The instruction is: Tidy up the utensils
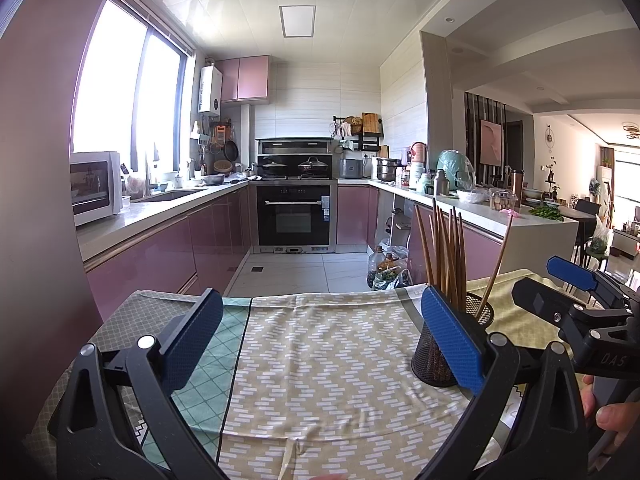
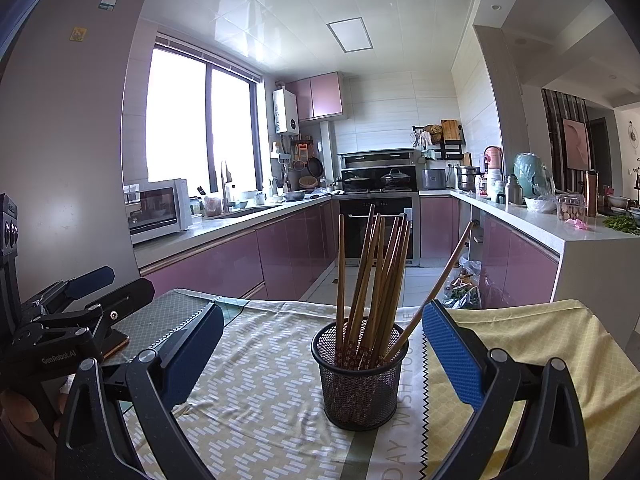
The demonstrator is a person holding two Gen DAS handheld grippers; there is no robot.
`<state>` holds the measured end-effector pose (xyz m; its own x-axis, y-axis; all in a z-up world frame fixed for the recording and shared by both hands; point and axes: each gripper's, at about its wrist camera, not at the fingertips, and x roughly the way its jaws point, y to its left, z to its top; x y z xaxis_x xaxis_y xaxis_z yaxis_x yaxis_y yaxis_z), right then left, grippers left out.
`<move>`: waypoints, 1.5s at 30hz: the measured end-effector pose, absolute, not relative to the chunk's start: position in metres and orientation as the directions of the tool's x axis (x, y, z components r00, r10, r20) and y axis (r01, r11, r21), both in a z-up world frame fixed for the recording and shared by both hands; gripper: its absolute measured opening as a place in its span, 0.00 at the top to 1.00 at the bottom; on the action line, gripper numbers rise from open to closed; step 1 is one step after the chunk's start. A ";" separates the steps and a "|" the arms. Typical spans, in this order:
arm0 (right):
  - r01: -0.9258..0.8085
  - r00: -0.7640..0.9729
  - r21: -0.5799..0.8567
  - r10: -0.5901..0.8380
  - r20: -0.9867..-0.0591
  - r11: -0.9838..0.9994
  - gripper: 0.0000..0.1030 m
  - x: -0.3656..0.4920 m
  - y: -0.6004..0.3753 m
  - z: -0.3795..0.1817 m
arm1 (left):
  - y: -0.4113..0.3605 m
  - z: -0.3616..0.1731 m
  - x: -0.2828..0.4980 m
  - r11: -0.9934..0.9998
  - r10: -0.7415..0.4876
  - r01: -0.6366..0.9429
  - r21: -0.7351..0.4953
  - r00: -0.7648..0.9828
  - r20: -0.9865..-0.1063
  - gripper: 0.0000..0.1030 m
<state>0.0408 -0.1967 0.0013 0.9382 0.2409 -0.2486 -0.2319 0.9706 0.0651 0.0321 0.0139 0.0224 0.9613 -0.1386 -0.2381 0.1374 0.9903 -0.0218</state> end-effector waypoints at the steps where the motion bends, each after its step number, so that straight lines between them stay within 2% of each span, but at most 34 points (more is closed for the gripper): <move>1: -0.231 0.938 0.064 0.240 -0.249 0.971 0.07 0.041 -0.196 0.001 | 0.013 0.022 0.031 0.990 -0.138 0.137 -0.021 0.962 -0.238 0.05; 38: -0.229 0.939 0.064 0.238 -0.247 0.971 0.07 0.040 -0.197 0.001 | 0.023 0.023 0.036 0.993 -0.114 0.112 -0.020 0.969 -0.221 0.05; 43: -0.187 0.940 0.052 0.194 -0.280 0.981 0.07 0.043 -0.212 -0.007 | 0.035 0.016 0.052 0.992 -0.128 0.128 -0.019 0.952 -0.280 0.05; 45: -0.131 0.934 0.051 0.141 -0.329 0.990 0.06 0.050 -0.230 -0.016 | 0.042 0.010 0.060 0.993 -0.118 0.120 -0.014 0.945 -0.306 0.05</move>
